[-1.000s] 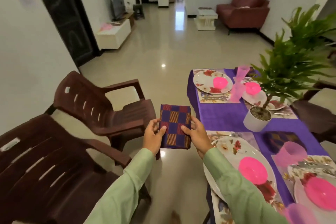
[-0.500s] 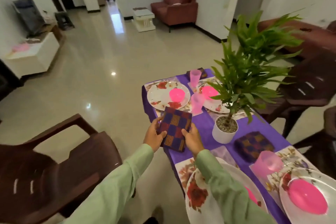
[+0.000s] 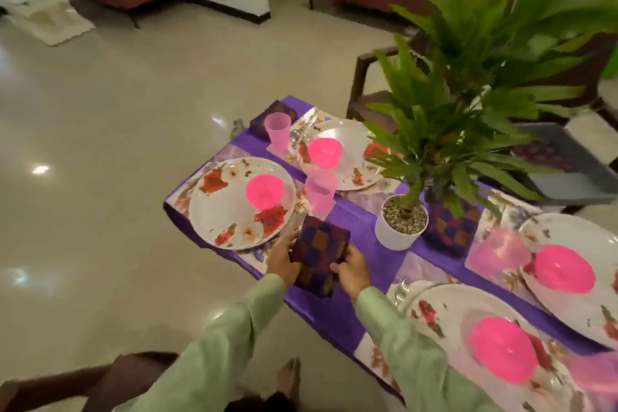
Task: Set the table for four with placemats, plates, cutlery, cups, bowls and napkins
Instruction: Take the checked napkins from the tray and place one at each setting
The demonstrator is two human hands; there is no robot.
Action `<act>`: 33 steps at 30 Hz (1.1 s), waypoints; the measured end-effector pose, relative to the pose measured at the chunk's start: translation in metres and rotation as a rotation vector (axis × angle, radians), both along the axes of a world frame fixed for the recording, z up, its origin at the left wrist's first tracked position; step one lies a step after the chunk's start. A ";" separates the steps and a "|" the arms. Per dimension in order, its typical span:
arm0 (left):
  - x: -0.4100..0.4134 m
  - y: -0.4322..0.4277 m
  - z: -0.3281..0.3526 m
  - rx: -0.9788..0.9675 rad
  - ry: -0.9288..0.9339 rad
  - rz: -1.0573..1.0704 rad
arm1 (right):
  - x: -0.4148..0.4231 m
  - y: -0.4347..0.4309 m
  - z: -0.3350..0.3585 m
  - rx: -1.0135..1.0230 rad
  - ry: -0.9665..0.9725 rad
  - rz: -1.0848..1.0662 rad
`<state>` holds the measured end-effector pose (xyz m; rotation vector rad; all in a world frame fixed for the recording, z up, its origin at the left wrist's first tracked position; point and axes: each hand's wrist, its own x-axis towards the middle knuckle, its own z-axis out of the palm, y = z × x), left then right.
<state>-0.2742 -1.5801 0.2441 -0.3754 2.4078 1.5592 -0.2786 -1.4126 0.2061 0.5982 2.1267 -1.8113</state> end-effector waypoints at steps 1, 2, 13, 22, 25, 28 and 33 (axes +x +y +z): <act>-0.009 -0.006 0.000 0.003 -0.013 -0.042 | -0.003 -0.007 -0.002 0.021 -0.009 -0.046; -0.017 -0.009 0.004 0.016 -0.018 -0.081 | -0.006 -0.013 0.000 0.047 -0.022 -0.088; -0.063 0.002 -0.031 -0.081 -0.001 -0.459 | -0.031 -0.014 -0.005 0.389 -0.199 -0.192; -0.070 -0.001 -0.043 -0.024 0.014 -0.517 | -0.019 -0.016 -0.004 0.355 -0.053 -0.303; -0.063 -0.001 -0.043 -0.045 0.047 -0.466 | -0.002 -0.008 0.000 0.341 -0.014 -0.298; -0.048 0.013 -0.033 -0.026 0.130 -0.414 | 0.023 0.013 0.008 0.383 0.038 -0.251; -0.007 0.074 -0.013 0.063 0.193 -0.490 | 0.065 0.073 0.050 0.353 0.161 -0.370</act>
